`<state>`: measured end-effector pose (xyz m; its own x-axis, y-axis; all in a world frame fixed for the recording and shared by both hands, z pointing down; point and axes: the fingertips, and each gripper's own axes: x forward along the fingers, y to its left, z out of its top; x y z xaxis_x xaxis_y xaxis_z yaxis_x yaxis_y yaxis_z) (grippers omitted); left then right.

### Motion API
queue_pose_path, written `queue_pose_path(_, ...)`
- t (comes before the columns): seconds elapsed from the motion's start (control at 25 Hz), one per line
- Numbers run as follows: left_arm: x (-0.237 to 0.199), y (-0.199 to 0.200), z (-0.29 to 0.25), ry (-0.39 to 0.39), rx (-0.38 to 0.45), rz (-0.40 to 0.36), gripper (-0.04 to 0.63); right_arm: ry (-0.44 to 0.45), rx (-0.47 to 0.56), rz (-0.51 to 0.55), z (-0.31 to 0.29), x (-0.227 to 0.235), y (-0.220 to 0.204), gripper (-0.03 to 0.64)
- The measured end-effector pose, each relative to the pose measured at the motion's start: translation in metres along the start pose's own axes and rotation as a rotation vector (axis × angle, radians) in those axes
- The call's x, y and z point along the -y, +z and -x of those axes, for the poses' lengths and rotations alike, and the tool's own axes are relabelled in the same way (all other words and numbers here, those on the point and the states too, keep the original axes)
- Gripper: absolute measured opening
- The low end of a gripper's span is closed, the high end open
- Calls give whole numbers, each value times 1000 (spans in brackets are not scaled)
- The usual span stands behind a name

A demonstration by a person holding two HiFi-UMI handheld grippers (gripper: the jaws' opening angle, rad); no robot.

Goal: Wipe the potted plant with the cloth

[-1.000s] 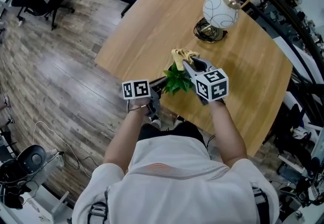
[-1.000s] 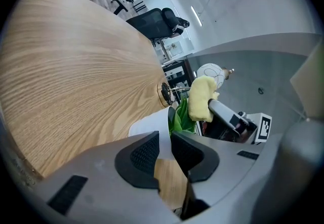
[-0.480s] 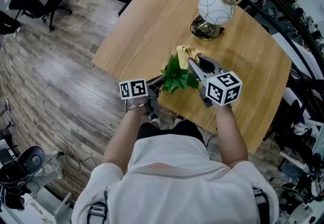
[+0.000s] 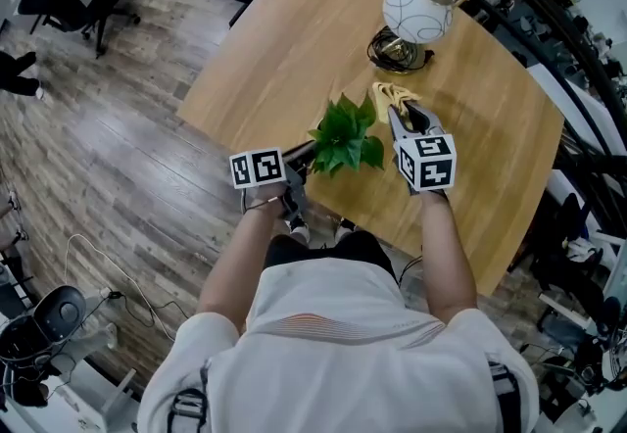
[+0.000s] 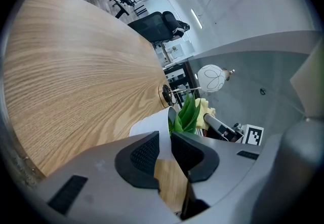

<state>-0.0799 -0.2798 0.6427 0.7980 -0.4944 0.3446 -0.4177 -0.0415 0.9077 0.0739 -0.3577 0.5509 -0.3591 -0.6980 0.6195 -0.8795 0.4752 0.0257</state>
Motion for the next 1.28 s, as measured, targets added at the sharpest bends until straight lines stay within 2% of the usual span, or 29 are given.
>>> queue_pose_path(0.04, 0, 0, 0, 0, 0, 1, 75, 2, 14, -10, 8, 1, 3, 140)
queue_pose_path(0.12, 0, 1, -1, 2, 1, 1, 75, 74, 60, -61, 27, -12, 14, 140)
queue_pose_path(0.24, 0, 1, -1, 5, 4, 4, 75, 298, 97, -146, 55, -63, 20, 138)
queue_pose_path(0.32, 0, 1, -1, 6, 7, 3, 75, 409, 64, -160, 62, -94, 6, 139)
queue_pose_path(0.4, 0, 1, -1, 6, 10, 1, 75, 407, -8, -160, 57, -102, -24, 138)
queue_pose_path(0.56, 0, 0, -1, 6, 5, -2, 75, 273, -135, -230, 48, -74, -80, 140)
queue_pose_path(0.76, 0, 0, 1, 8, 7, -2, 75, 136, -186, -191, 56, -41, -96, 140)
queue_pose_path(0.88, 0, -1, 1, 9, 5, -3, 75, 86, -144, -158, 69, -33, -80, 140)
queue_pose_path(0.96, 0, -1, 0, 11, 5, -2, 75, 122, -60, -130, 80, -45, -51, 140)
queue_pose_path(1.08, -2, -1, 0, 14, 9, 2, 75, 266, 41, -100, 88, -83, -11, 140)
queue_pose_path(1.2, -3, -1, 0, 16, 15, 7, 75, 412, 36, -120, 76, -127, -6, 140)
queue_pose_path(1.28, -3, -1, 0, 16, 20, 13, 77, 445, -15, -131, 61, -145, -24, 140)
